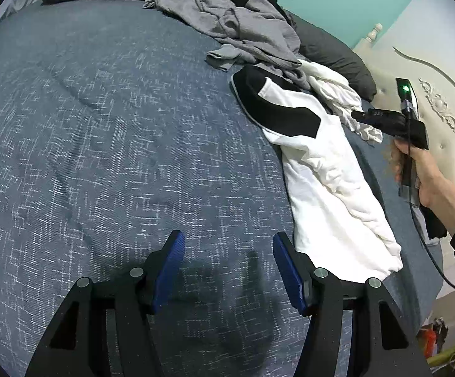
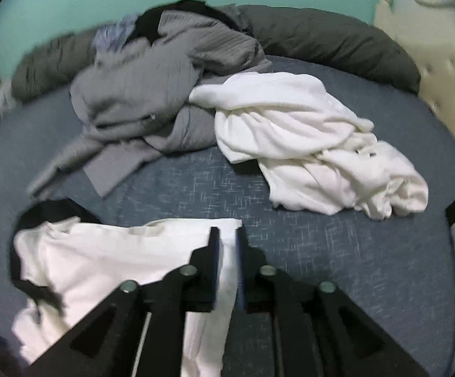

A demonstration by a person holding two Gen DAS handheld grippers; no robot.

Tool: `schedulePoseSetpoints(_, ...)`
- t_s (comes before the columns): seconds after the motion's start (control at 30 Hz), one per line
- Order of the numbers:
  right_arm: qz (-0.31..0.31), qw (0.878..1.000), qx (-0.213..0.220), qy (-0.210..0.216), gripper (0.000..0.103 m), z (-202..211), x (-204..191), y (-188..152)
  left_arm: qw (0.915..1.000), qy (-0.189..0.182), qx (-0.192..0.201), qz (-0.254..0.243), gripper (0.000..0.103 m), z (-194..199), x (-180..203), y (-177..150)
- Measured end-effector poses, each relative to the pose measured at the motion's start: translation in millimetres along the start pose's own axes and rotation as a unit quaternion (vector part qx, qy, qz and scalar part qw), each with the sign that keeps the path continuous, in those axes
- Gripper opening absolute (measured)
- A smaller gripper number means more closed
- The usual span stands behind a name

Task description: Fold clothes

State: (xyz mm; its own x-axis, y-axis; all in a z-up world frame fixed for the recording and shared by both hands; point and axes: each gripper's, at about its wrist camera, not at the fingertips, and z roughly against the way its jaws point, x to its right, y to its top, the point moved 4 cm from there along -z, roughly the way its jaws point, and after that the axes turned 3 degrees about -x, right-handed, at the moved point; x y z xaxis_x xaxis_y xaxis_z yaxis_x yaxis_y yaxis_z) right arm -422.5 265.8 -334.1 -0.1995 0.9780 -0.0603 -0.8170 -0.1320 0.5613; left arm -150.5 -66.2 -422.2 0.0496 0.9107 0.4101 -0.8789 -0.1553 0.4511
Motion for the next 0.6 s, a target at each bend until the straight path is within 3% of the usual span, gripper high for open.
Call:
schedulePoseSetpoints(0.1,-0.024,0.998,-0.009,0.055,0.043,4,5,-8,1.0000,-0.001,-0.003,-0.004,0.062,-2,4,-2)
schedulePoseSetpoints(0.2,-0.031,0.995,-0.026,0.088,0.043,0,2,-16,0.9999,-0.001,-0.006,-0.008,0.062,-4,8,-3)
schedulePoseSetpoints(0.33,-0.053,0.992,-0.051,0.100,0.043,-10,3,-25,0.9999,-0.001,-0.009,-0.007,0.062,-7,8,-4)
schedulePoseSetpoints(0.47,-0.060,0.991,-0.048,0.107,0.043,-17,4,-22,0.9999,0.002,-0.014,-0.007,0.062,-11,7,-3)
schedulePoseSetpoints(0.5,-0.058,0.991,-0.053,0.105,0.043,-21,4,-22,0.9999,0.003,-0.015,-0.007,0.062,-12,7,-3)
schedulePoseSetpoints(0.57,-0.054,0.991,-0.062,0.102,0.030,-27,2,-23,0.9998,0.004,-0.018,-0.007,0.063,-14,7,-2)
schedulePoseSetpoints(0.6,-0.046,0.992,-0.061,0.100,0.019,-28,0,-23,0.9998,0.005,-0.019,-0.007,0.063,-15,7,-2)
